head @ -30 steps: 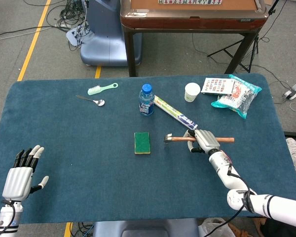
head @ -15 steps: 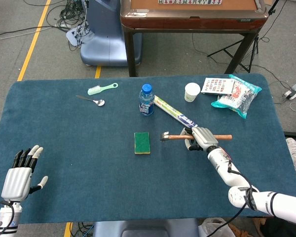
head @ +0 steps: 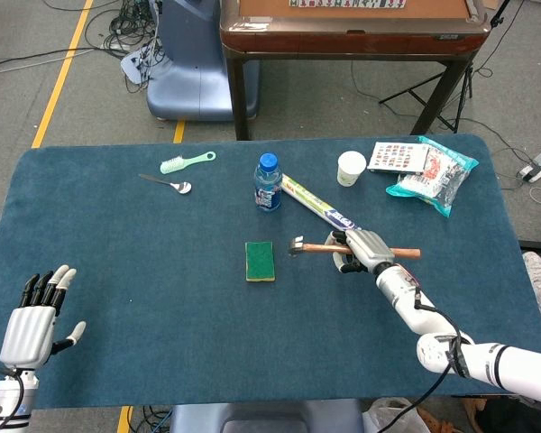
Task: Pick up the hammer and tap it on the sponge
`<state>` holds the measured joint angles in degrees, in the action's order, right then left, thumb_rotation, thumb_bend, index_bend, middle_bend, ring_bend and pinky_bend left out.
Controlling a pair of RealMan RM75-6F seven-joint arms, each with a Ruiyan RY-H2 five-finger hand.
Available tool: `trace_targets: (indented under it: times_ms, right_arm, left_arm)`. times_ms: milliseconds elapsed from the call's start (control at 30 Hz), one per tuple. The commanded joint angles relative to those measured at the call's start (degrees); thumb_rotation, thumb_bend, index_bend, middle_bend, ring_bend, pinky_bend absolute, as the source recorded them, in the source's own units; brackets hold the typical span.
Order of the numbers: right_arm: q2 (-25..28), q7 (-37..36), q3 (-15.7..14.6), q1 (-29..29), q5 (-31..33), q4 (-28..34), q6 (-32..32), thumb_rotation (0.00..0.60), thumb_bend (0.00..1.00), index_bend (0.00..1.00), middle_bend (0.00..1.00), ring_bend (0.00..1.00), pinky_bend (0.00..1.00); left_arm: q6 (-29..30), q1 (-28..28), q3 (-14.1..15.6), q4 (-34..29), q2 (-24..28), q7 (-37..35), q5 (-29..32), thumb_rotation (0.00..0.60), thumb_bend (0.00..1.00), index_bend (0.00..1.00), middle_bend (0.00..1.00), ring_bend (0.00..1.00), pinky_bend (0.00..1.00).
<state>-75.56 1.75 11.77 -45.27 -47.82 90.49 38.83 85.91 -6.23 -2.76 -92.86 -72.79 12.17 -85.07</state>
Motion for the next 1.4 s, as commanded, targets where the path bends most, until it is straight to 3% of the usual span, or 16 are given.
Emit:
trace_targets:
  times_ms: [33, 833, 1400]
  right_arm:
    - [0.3, 0.2, 0.1, -0.7, 0.3, 0.0, -0.7, 0.600, 1.00, 0.65, 0.76, 0.63, 0.75]
    - [-2.0, -4.6, 1.2, -3.6, -1.5, -0.7, -3.5, 0.600, 1.00, 0.67, 0.80, 0.67, 0.79]
    - [-7.5, -2.6, -1.1, -6.6, 1.6, -6.9, -4.6, 0.600, 1.00, 0.67, 0.80, 0.68, 0.79]
  left_arm:
    - [0.1, 0.1, 0.0, -0.1, 0.0, 0.1, -0.1, 0.600, 0.23, 0.07, 0.07, 0.04, 0.00]
    - [3.1, 2.0, 0.4, -2.4, 1.3, 0.9, -1.2, 0.600, 0.23, 0.07, 0.07, 0.04, 0.00]
    - [2.5, 2.1, 0.2, -1.5, 1.1, 0.3, -0.7, 0.600, 0.23, 0.07, 0.07, 0.04, 0.00]
